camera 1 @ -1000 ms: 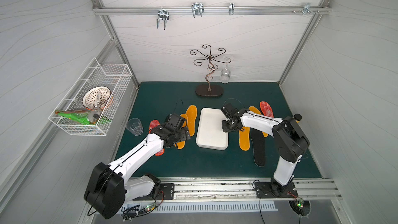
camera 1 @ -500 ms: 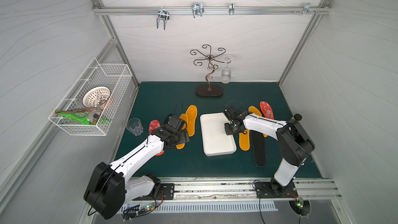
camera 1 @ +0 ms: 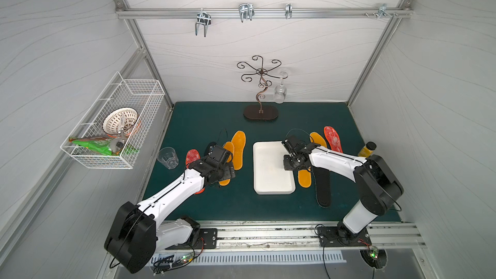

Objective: Put the insoles into the storage box
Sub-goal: Place the storage box at the center of the board, then pick up the insole from the center of the board.

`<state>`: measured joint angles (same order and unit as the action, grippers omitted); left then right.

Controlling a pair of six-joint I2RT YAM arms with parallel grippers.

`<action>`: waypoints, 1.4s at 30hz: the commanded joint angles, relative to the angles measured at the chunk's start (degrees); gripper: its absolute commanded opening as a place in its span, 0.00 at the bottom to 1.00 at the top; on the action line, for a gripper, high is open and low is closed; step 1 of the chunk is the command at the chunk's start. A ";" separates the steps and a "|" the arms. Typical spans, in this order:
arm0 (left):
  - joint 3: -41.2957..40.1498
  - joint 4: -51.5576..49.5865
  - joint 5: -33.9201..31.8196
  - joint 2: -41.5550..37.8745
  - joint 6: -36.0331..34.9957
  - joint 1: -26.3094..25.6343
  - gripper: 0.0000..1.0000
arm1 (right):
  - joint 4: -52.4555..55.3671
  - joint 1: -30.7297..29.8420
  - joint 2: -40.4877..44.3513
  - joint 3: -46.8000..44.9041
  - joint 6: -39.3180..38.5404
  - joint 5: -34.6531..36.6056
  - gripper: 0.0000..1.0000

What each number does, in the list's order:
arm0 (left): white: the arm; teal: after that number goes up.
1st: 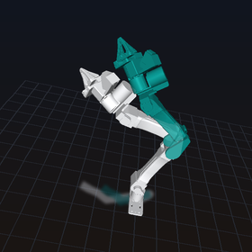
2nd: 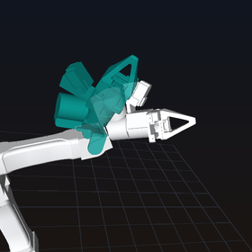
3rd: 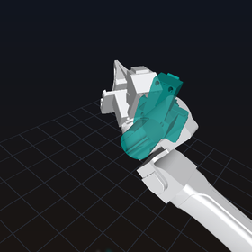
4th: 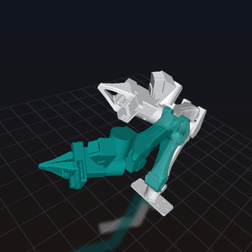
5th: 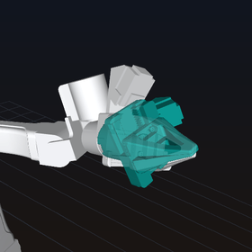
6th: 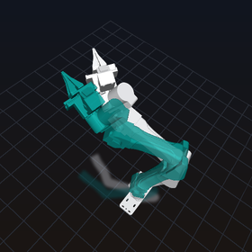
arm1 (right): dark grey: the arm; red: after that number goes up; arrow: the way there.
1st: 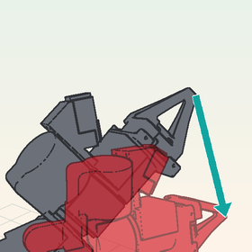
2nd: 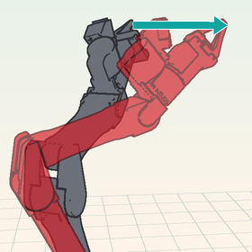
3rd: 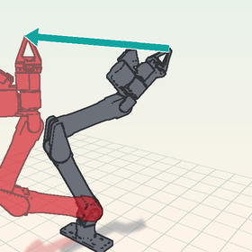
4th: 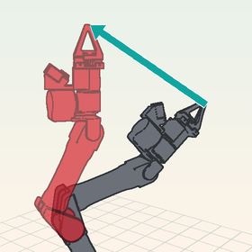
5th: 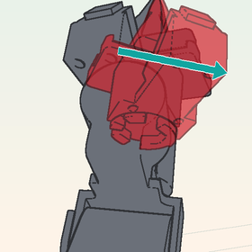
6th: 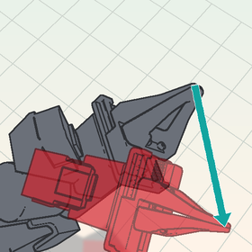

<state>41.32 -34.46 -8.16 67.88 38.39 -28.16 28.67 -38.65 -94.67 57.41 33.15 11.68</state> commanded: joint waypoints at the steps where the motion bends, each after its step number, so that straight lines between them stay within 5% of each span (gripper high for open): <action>1: 0.19 1.71 -1.03 -0.49 0.27 0.04 0.89 | -1.73 0.30 -0.74 0.53 1.96 -0.91 0.04; 9: 0.12 2.27 -1.13 0.08 0.28 0.08 0.89 | -2.73 0.20 -2.63 1.51 2.99 -3.42 0.06; 12: 0.25 2.45 -1.27 0.29 -0.13 0.08 0.87 | -3.04 0.16 -2.53 1.43 2.68 -3.57 0.14; 16: 2.19 2.03 -0.55 1.13 -1.40 0.05 0.77 | -2.50 0.11 -1.40 1.87 1.03 -3.97 0.45; 21: 6.99 0.92 -1.41 2.18 -2.82 -0.05 0.72 | 0.47 0.17 3.67 2.73 -1.74 -0.06 0.63; 30: 18.22 -2.01 -4.29 13.25 -6.22 0.25 0.55 | -0.46 0.10 16.16 0.35 -10.15 7.87 0.67; 42: 22.97 -0.52 0.33 24.48 -10.17 4.79 0.60 | -14.14 -3.25 18.08 -11.42 -14.11 4.66 0.67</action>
<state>61.21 -35.73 -9.19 90.83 30.26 -23.86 19.38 -40.71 -76.20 46.54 21.21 16.43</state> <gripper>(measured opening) 0.604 0.670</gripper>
